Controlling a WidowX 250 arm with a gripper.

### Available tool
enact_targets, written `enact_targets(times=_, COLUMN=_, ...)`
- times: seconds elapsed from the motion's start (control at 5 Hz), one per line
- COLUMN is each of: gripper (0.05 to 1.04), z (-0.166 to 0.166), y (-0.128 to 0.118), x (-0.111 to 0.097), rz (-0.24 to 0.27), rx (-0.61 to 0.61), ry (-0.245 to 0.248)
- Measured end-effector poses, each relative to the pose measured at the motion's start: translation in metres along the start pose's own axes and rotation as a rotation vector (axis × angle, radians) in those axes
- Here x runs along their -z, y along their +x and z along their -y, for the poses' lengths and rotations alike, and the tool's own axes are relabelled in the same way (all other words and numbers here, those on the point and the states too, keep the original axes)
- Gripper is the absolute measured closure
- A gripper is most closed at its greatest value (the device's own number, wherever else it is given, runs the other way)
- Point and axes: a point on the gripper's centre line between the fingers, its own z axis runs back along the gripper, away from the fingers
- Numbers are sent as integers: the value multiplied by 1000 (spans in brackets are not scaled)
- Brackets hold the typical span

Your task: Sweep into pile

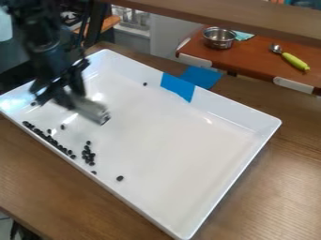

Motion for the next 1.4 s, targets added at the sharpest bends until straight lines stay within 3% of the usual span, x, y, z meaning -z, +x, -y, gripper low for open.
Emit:
enact_targets(times=0.4, gripper=718, z=84, y=-32, x=12, rz=5, rx=-69, ry=-48)
enact_targets(times=0.6, gripper=718, z=110, y=-42, x=28, rz=37, rx=-68, ry=-37)
enact_targets(times=1.0, gripper=718, z=137, y=-37, x=54, rz=106, rx=-65, ry=-19)
enact_targets(times=1.4, gripper=718, z=142, y=-33, x=60, rz=115, rx=-37, ry=-14)
